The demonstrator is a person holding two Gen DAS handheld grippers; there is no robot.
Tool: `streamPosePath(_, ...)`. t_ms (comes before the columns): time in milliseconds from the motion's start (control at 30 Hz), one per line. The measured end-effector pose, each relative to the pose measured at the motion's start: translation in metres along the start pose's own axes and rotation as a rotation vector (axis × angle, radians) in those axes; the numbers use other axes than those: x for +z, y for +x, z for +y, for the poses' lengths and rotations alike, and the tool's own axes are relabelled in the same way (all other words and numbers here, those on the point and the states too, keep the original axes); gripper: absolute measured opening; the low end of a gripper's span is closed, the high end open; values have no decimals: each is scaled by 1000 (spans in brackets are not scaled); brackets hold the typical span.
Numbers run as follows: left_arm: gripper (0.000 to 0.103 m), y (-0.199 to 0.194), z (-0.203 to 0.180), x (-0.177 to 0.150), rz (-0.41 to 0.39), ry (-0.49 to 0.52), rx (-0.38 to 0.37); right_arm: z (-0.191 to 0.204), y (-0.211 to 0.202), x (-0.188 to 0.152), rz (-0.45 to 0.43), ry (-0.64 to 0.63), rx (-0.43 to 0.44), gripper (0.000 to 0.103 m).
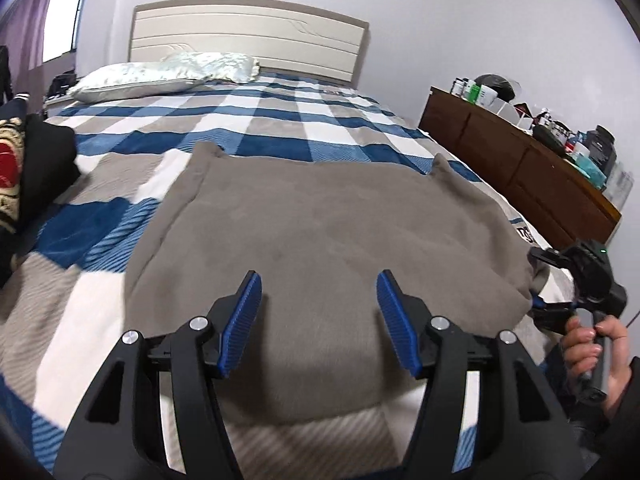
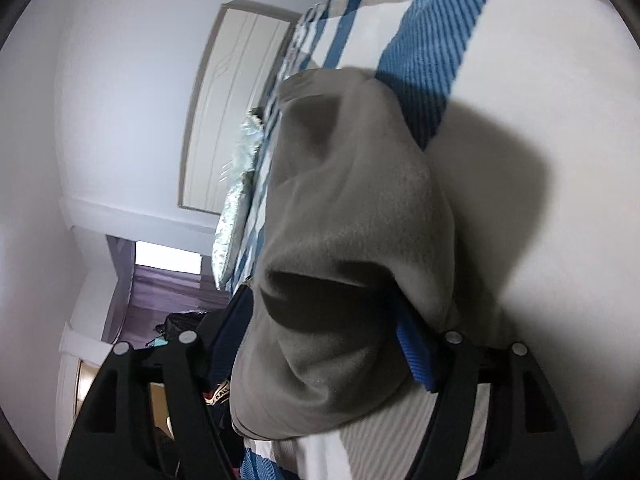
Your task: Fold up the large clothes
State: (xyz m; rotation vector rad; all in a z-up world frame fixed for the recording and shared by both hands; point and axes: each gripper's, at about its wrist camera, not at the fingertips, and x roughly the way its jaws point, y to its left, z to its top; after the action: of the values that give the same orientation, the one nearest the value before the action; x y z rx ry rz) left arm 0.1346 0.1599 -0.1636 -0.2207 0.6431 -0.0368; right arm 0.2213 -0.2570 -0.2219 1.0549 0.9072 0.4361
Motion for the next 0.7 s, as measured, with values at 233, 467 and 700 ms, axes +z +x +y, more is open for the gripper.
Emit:
streamPosePath(233,59,22,6,3,51,-50,-14,-20,-38,-40,-78,42,-88,87)
streamPosePath(467,59,26,3,0,76,-18,-13,-13,-13,-25,-144,23,-62,97)
streamPosePath(700,59,33,15,-3,130,-62,-46,2,29,3,-136,30,-7,99)
